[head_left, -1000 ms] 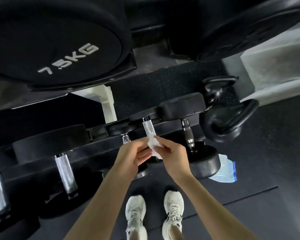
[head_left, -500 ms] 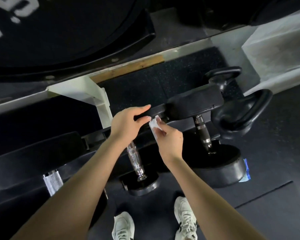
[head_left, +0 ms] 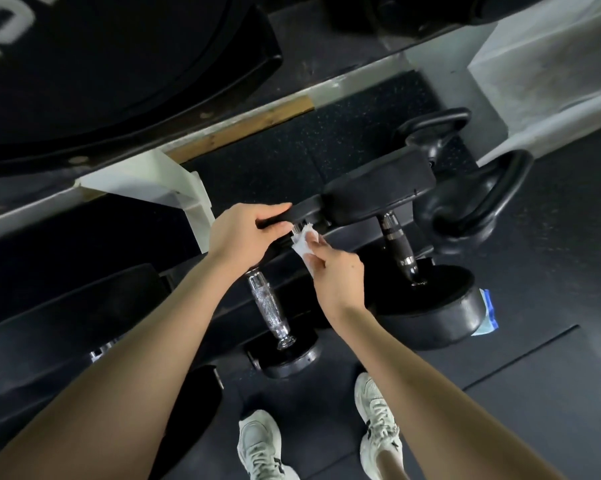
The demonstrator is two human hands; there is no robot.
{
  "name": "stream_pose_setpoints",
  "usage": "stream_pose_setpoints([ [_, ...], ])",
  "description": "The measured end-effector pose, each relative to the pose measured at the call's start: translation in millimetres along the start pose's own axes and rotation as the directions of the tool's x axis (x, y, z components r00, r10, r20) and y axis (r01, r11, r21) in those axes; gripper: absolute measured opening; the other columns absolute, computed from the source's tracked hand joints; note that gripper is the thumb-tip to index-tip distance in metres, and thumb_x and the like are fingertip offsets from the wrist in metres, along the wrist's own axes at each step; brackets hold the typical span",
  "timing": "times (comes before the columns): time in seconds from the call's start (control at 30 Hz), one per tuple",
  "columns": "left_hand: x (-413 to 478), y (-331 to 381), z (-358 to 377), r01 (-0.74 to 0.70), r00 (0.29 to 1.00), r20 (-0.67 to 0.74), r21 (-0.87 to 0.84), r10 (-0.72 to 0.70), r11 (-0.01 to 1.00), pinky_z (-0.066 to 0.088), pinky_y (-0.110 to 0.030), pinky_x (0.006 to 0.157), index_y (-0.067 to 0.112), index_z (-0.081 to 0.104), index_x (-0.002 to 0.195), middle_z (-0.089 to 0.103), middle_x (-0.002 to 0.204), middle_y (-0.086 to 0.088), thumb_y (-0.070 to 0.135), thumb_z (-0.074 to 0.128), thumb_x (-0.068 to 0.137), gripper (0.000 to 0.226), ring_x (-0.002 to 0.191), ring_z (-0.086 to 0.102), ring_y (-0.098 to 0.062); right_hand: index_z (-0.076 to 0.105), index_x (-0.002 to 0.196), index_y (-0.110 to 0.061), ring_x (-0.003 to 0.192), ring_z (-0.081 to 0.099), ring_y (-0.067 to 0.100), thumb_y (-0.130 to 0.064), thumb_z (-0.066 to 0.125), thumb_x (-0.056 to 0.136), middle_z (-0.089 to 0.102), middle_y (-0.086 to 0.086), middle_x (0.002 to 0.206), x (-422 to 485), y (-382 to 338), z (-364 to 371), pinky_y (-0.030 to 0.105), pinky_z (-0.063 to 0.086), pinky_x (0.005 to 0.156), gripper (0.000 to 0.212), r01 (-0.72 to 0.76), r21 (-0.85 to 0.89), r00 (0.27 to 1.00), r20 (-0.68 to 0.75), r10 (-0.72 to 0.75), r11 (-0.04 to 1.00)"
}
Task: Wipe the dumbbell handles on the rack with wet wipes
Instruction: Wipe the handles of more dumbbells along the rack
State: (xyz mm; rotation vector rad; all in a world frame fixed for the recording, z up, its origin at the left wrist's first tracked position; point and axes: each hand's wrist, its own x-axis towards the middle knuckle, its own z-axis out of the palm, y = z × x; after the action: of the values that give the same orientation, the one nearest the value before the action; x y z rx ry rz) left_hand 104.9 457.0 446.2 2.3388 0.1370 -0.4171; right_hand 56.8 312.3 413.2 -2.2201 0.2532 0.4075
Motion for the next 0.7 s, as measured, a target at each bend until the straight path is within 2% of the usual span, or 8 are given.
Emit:
stream_pose_setpoints([
  [0.07, -0.6, 1.0, -0.3, 0.001, 1.0, 0.0, 0.002, -0.001, 1.0, 0.041, -0.015, 0.087, 0.031, 0.06, 0.123, 0.061, 0.126, 0.011, 0.034, 0.063, 0.087, 0.036, 0.119, 0.054, -0.006, 0.053, 0.133, -0.018, 0.081, 0.061, 0.018, -0.017, 0.043, 0.1, 0.07, 0.006, 0.105, -12.5, 16.9, -5.5, 0.024, 0.047, 0.073, 0.035, -0.015, -0.129, 0.999, 0.032, 0.019, 0.992],
  [0.13, -1.3, 1.8, -0.4, 0.004, 1.0, -0.001, -0.003, -0.004, 1.0, 0.041, -0.015, 0.087, 0.03, 0.06, 0.124, 0.061, 0.126, 0.01, 0.034, 0.063, 0.087, 0.037, 0.118, 0.054, -0.006, 0.049, 0.136, -0.016, 0.067, 0.049, 0.018, -0.012, 0.04, 0.1, 0.062, 0.007, 0.078, -23.1, 29.9, -10.9, 0.025, 0.036, 0.06, 0.038, -0.01, -0.295, 0.995, 0.095, 0.04, 0.956],
  [0.27, -2.8, 1.7, -0.3, 0.018, 1.0, -0.001, -0.01, -0.018, 1.0, 0.041, -0.016, 0.088, 0.029, 0.06, 0.124, 0.061, 0.126, 0.009, 0.033, 0.063, 0.088, 0.036, 0.118, 0.054, -0.007, 0.043, 0.136, -0.013, 0.066, 0.047, 0.02, -0.004, 0.041, 0.095, 0.056, 0.004, 0.079, -27.8, 27.3, -17.2, 0.023, 0.026, 0.045, 0.043, 0.099, -0.54, 0.981, 0.194, 0.01, 0.836],
  [0.37, -1.9, 1.1, 0.0, 0.015, 1.0, 0.007, -0.002, -0.015, 1.0, 0.042, -0.017, 0.09, 0.029, 0.06, 0.124, 0.061, 0.126, 0.008, 0.033, 0.062, 0.088, 0.037, 0.119, 0.054, -0.008, 0.057, 0.127, -0.017, 0.086, 0.064, 0.022, -0.012, 0.049, 0.096, 0.069, 0.005, 0.095, -16.9, 16.0, -24.4, 0.024, 0.048, 0.069, 0.033, 0.015, -0.224, 0.992, 0.125, 0.014, 0.974],
  [0.43, -1.4, 0.8, -0.2, 0.008, 1.0, 0.004, 0.008, -0.008, 1.0, 0.043, -0.018, 0.091, 0.029, 0.059, 0.125, 0.061, 0.126, 0.008, 0.033, 0.062, 0.088, 0.036, 0.118, 0.055, -0.007, 0.057, 0.129, -0.016, 0.108, 0.061, 0.017, -0.018, 0.058, 0.093, 0.067, 0.001, 0.115, -6.0, 10.8, -26.1, 0.016, 0.043, 0.083, 0.037, -0.071, 0.022, 0.987, 0.149, 0.067, 0.997],
  [0.53, -1.0, -0.3, 0.7, 0.002, 1.0, 0.0, 0.009, -0.002, 1.0, 0.045, -0.023, 0.095, 0.03, 0.059, 0.125, 0.061, 0.126, 0.008, 0.033, 0.061, 0.089, 0.036, 0.119, 0.054, -0.008, 0.056, 0.129, -0.015, 0.109, 0.06, 0.015, -0.021, 0.067, 0.086, 0.065, -0.001, 0.118, 12.0, 14.1, -21.4, 0.021, 0.046, 0.087, 0.045, -0.149, 0.117, 0.96, 0.254, 0.116, 0.982],
  [0.6, -0.8, -1.1, 1.4, -0.001, 1.0, -0.004, 0.014, 0.001, 1.0, 0.045, -0.024, 0.096, 0.03, 0.059, 0.125, 0.06, 0.127, 0.007, 0.033, 0.061, 0.089, 0.037, 0.12, 0.054, -0.009, 0.052, 0.132, -0.014, 0.105, 0.06, 0.014, -0.021, 0.07, 0.083, 0.064, 0.0, 0.118, 21.8, 18.4, -20.3, 0.021, 0.049, 0.081, 0.053, -0.215, 0.174, 0.932, 0.331, 0.148, 0.961],
  [0.7, -0.5, -2.9, 1.6, -0.027, 1.0, 0.006, 0.024, 0.027, 0.999, 0.045, -0.024, 0.096, 0.03, 0.058, 0.126, 0.06, 0.128, 0.007, 0.033, 0.061, 0.089, 0.037, 0.121, 0.053, -0.009, 0.054, 0.129, -0.016, 0.084, 0.062, 0.013, -0.021, 0.073, 0.081, 0.065, -0.002, 0.099, 30.8, 22.5, -22.7, 0.019, 0.044, 0.048, 0.051, -0.319, 0.233, 0.87, 0.457, 0.186, 0.919],
])
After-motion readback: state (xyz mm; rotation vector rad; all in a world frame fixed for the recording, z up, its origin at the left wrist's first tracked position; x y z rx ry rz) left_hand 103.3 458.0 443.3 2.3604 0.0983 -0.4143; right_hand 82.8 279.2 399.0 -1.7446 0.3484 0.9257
